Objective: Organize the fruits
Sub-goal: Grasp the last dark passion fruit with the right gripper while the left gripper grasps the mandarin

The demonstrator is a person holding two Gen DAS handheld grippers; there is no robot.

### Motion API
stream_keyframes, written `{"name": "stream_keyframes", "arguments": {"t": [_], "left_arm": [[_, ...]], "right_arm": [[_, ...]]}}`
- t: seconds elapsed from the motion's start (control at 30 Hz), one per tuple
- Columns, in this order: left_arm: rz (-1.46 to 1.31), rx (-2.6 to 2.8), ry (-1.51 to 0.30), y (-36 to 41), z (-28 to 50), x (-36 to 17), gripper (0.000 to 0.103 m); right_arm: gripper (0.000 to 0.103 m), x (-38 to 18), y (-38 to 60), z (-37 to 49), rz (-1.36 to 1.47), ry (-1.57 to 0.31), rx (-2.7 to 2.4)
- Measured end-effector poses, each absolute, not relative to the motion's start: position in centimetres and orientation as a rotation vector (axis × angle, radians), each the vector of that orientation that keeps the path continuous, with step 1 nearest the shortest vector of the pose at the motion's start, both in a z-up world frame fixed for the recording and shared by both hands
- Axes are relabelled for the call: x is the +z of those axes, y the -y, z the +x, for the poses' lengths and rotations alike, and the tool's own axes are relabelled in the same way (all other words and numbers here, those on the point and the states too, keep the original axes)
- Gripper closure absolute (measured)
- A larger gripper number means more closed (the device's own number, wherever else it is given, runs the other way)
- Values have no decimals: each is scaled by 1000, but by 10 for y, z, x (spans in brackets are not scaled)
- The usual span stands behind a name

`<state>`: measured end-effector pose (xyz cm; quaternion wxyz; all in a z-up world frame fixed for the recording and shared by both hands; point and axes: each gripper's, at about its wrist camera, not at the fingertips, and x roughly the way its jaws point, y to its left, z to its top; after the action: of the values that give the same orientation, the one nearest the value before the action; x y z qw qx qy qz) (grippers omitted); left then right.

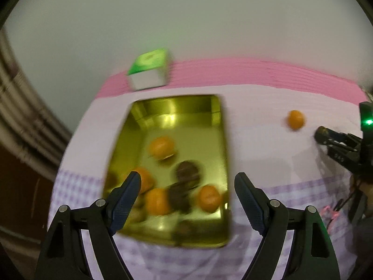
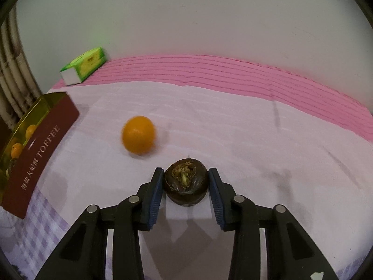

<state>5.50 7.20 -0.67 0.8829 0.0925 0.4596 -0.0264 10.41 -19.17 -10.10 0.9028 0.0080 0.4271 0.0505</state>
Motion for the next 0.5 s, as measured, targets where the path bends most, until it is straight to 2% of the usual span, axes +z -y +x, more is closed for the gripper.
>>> {"name": "stream_keyframes", "arguments": {"t": [0.5], "left_arm": [[127,-278,-1038,71,122,-36,21]], "right_arm": [[67,-101,294,70,48,-885,-87]]}}
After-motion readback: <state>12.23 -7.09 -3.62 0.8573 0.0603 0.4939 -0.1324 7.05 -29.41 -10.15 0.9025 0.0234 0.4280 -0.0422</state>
